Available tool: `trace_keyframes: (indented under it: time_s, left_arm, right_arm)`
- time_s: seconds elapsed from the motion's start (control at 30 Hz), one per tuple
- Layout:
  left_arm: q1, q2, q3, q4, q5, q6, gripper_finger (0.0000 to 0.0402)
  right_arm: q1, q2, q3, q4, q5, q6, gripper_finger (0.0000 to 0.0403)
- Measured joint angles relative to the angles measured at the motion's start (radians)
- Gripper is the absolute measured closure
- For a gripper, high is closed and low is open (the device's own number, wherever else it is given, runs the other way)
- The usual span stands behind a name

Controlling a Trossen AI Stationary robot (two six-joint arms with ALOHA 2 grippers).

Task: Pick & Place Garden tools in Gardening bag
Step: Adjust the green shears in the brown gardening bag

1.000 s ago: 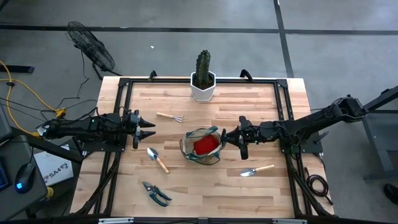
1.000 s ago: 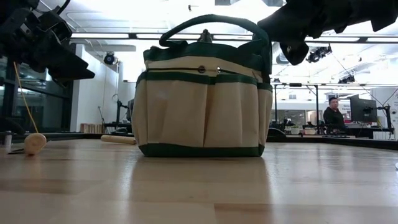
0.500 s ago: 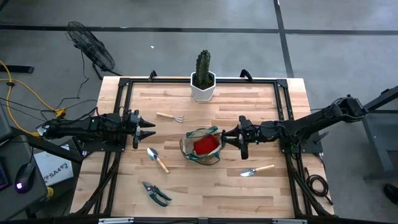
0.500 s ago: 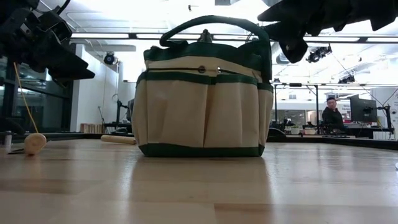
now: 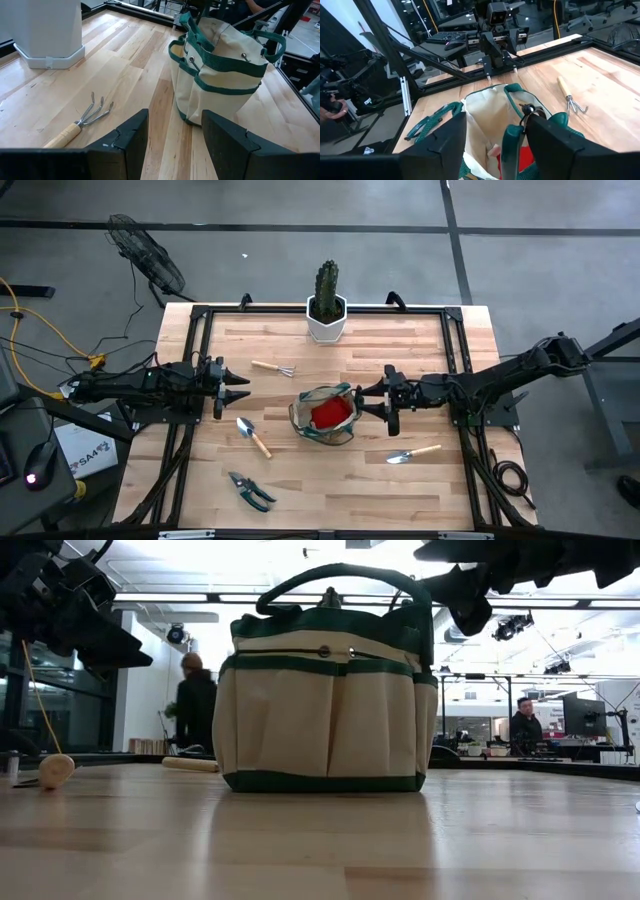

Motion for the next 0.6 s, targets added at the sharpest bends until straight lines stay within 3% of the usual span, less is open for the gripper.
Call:
trace_keyframes:
  time_s: [0.27, 0.6]
  left_arm:
    - [0.000, 0.000, 0.000, 0.000, 0.000, 0.000, 0.0222]
    - [0.000, 0.000, 0.000, -0.002, 0.000, 0.000, 0.0222]
  right_arm:
    - [0.000, 0.024, 0.000, 0.021, 0.042, -0.017, 0.0272]
    - [0.000, 0.174, 0.000, 0.209, 0.028, -0.088, 0.0363]
